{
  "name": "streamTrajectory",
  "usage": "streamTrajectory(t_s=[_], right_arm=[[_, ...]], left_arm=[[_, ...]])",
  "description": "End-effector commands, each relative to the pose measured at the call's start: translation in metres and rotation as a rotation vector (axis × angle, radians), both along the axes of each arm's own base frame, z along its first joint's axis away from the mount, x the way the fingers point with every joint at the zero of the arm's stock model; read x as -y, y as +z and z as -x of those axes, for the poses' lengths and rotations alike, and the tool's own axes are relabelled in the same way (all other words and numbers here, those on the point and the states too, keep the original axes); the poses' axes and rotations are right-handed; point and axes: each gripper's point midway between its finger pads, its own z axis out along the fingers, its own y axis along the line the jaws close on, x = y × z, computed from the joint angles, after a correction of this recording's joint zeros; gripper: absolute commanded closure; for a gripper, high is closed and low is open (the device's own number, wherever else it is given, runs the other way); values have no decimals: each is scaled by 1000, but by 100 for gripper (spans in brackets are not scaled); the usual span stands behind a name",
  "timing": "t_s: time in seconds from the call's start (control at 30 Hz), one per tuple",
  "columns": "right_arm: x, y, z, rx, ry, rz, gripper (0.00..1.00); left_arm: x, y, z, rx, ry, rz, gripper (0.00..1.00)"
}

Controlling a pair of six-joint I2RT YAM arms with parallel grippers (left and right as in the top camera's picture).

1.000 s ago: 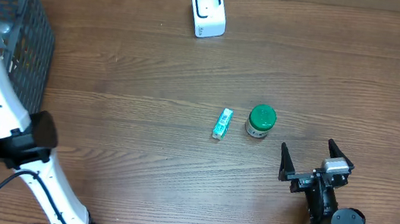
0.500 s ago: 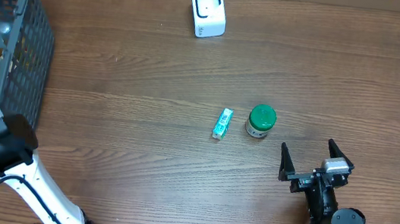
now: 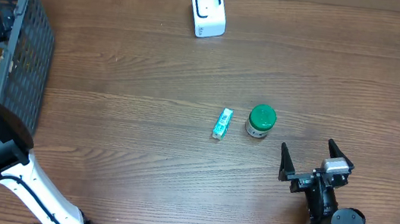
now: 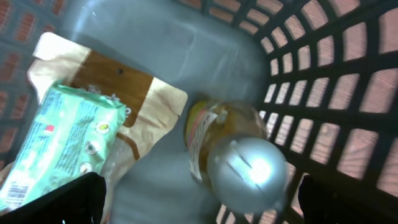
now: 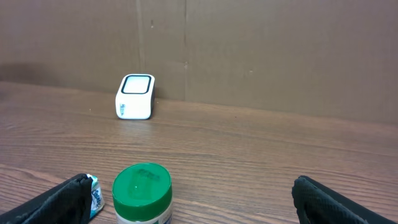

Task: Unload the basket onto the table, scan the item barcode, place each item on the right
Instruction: 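Lower the left gripper into the basket and grasp the oil bottle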

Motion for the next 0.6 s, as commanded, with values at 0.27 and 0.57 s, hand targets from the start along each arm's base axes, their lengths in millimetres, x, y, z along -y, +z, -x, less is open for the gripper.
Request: streamTrajectory(t_s=[0.27, 0.57], right_arm=[[1, -2, 0, 3, -8, -3, 0], [1, -2, 0, 3, -7, -3, 0]], left_arm=[[16, -39, -11, 32, -117, 62, 23], [15, -45, -13, 38, -100, 65, 62]])
